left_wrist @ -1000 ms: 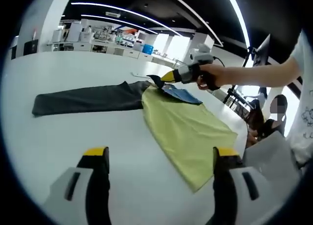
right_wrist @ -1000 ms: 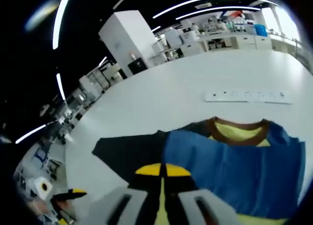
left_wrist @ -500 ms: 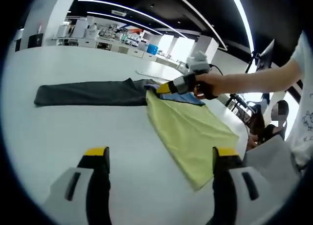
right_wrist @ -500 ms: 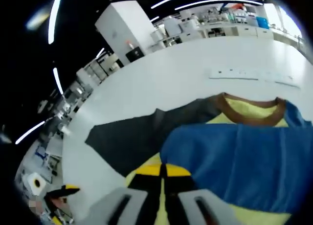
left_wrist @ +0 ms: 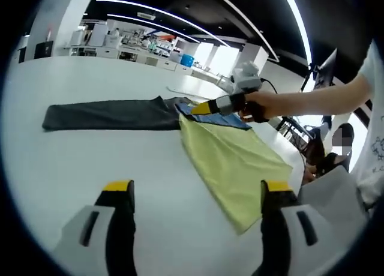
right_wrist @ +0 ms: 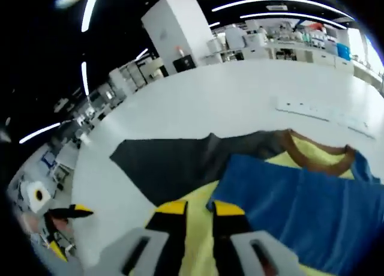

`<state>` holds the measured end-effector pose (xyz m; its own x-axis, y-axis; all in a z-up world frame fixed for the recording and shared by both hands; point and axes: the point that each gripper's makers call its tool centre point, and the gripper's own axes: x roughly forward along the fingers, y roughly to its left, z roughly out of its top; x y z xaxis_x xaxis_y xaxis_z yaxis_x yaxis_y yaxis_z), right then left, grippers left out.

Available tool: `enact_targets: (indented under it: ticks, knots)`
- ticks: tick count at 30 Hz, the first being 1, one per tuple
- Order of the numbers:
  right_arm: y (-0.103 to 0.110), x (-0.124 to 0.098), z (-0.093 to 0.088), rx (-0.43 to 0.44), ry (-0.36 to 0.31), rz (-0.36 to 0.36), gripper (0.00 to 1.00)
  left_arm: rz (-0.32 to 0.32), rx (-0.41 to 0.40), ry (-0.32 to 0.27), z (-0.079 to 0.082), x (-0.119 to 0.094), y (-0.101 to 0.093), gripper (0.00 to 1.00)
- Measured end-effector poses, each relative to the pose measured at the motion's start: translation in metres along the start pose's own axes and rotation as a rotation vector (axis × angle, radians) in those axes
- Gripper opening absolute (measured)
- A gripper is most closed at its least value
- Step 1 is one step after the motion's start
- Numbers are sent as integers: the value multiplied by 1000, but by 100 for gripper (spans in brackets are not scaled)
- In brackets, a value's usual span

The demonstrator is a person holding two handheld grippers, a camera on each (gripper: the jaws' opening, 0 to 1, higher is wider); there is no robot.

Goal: Fold the garment on the visible template until the final outline fits inside the template.

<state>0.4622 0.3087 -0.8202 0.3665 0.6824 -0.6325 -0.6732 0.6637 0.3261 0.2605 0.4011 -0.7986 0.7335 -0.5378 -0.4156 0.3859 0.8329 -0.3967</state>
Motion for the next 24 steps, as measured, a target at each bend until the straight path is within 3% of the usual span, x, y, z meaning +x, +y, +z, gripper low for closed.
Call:
enact_targets:
  ticks: [4,10,24]
  knots:
    - [4,-10,-2,-54,-22,-2,41,-8,12,-8,5,1,-5,83]
    - [0,-22,-3,-98,-40,-28,64,-16,23,-9,9,0,-9,84]
    - [-19,-65,-6,-103,-91,-54,100,-30,59,-1,19,-4,-9,86]
